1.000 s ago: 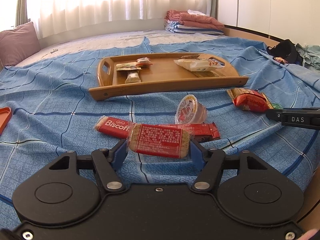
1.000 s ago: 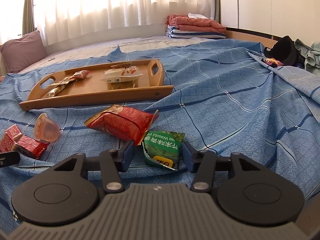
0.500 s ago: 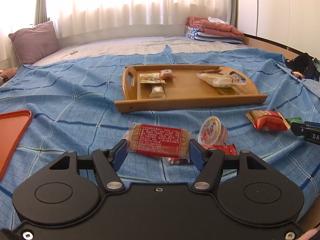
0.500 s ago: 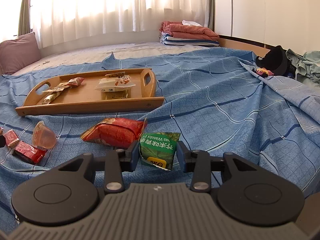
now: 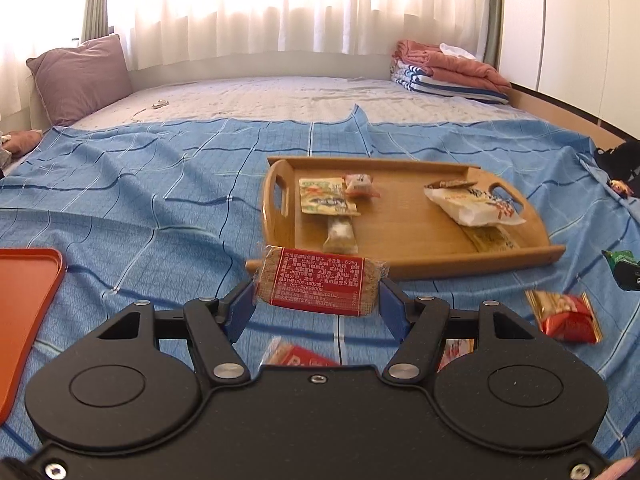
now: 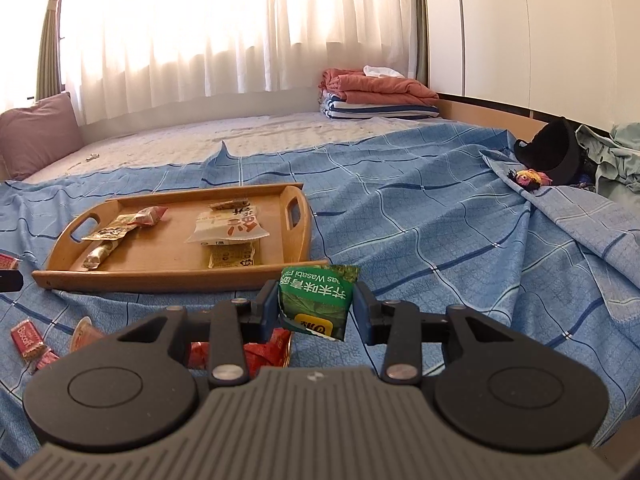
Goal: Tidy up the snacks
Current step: 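Lift and carry the red wafer and green packets with both grippers over the tray, then lower both grippers into the tray and open them to release the packets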
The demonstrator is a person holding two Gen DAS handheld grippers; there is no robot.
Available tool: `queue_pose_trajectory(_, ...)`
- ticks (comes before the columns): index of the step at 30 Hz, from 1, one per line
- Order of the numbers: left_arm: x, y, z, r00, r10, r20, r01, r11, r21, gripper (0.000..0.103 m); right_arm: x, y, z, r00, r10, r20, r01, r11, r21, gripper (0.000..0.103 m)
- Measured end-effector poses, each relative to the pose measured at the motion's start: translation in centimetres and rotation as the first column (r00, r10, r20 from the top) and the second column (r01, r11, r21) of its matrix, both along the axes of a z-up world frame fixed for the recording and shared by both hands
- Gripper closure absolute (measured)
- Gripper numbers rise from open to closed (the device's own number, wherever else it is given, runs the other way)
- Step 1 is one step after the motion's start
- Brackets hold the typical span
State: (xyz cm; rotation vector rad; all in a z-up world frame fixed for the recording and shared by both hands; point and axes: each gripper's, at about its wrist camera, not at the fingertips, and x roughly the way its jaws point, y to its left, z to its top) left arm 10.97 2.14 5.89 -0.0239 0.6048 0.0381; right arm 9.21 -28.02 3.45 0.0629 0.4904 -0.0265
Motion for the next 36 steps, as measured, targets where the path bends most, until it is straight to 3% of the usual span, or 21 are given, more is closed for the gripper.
queue_pose_trajectory(10,4.8,1.1,2.3,1.000,-0.013,0.011,0.013,0.998,-0.056,0.040,5.4,0.5,2.2,0.999,0.045,-0.013,-0.045,0.999,0.011,0.060)
queue_pose_trajectory(21,12.5,2.2,4.2,0.998,-0.061,0.029,0.065,0.989,-0.136,0.039,14.1,1.1,4.7,0.996,0.064,-0.066,-0.057,0.992,0.109,0.060)
queue_pose_trajectory(27,18.3,2.4,4.4,0.997,-0.072,-0.031,0.067,0.990,-0.122,0.039,19.2,1.5,4.4,0.985,0.105,-0.135,-0.080,0.981,0.180,0.060)
queue_pose_trajectory(36,26.1,2.2,1.4,0.990,-0.029,-0.137,0.014,0.995,-0.104,0.039,25.8,4.7,2.7,0.966,0.134,-0.223,-0.102,0.984,0.146,0.060)
